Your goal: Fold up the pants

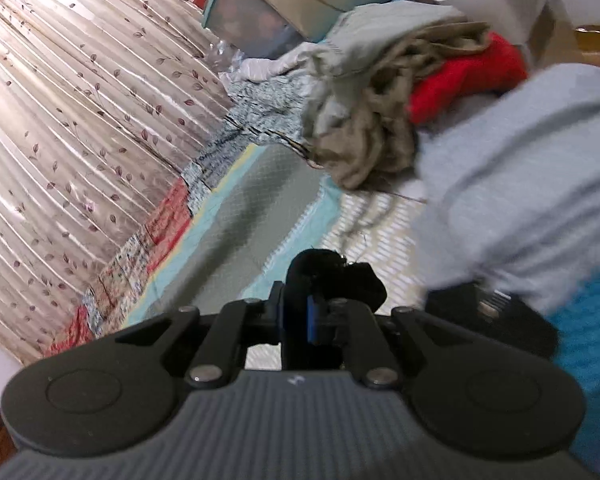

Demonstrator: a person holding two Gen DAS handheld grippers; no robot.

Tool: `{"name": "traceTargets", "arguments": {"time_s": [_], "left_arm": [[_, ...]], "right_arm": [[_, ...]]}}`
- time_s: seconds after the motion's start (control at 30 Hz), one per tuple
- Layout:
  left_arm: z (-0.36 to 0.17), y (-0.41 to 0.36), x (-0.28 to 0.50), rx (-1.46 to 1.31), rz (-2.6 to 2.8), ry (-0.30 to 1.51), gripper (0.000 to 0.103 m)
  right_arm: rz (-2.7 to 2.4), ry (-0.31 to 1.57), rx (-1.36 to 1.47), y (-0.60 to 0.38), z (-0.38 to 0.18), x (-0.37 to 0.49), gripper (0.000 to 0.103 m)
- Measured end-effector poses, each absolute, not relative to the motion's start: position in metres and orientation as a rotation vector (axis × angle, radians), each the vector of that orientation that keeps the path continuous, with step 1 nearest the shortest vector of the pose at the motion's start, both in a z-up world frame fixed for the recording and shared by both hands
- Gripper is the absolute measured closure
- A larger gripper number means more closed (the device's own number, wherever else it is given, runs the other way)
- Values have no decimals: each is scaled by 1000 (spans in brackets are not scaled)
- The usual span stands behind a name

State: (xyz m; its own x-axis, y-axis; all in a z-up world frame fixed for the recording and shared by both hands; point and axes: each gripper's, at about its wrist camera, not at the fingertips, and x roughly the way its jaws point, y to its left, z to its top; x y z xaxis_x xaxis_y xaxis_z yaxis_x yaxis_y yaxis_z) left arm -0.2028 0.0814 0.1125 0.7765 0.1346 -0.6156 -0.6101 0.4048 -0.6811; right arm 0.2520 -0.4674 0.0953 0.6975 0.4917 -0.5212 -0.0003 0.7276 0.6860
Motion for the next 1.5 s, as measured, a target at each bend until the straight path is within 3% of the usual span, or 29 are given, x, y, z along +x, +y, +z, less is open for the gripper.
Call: {"name": "traceTargets", "arguments": {"time_s": [0.27, 0.43, 0.5, 0.53, 0.6, 0.63, 0.67, 0.7, 0.73, 0.77, 0.97, 1.2, 1.27, 1.33, 1.5], "left_arm": [[52, 39, -262, -1189, 582, 597, 88], [47, 44, -279, -1239, 622, 593, 62], [55, 48, -281, -1231, 632, 570, 41], [59, 51, -281, -1224, 639, 555, 39], [63, 55, -277, -1212, 633, 541, 39], [64, 57, -272, -1207, 631, 540, 42], [64, 58, -268, -1206, 633, 542, 50], [63, 59, -265, -1208, 630, 546, 73], [61, 60, -262, -1219, 620, 553, 85], [60, 62, -260, -1232, 618, 561, 91], [65, 72, -280, -1305, 630, 505, 92], [37, 64, -273, -1227, 707, 665, 82], [38, 61, -274, -1215, 696, 685, 78], [45, 60, -279, -1208, 691, 689, 70], [82, 58, -306, -1173, 665, 553, 70]], "right_arm": [[147, 863, 736, -512, 47, 204, 90], [95, 885, 823, -516, 35, 200, 86], [101, 871, 828, -512, 38, 201, 85], [113, 867, 829, -512, 39, 203, 78], [136, 871, 834, -506, 43, 207, 61], [146, 871, 829, -504, 44, 209, 61], [156, 876, 803, -499, 48, 211, 64], [162, 874, 775, -496, 51, 213, 84], [169, 866, 755, -495, 55, 215, 91], [158, 846, 753, -499, 60, 214, 91], [114, 678, 855, -536, 91, 214, 91], [-5, 829, 720, -536, 46, 221, 86], [-26, 846, 719, -542, 38, 216, 82], [-40, 842, 764, -556, 36, 208, 67], [-51, 800, 824, -581, 43, 197, 66]]}}
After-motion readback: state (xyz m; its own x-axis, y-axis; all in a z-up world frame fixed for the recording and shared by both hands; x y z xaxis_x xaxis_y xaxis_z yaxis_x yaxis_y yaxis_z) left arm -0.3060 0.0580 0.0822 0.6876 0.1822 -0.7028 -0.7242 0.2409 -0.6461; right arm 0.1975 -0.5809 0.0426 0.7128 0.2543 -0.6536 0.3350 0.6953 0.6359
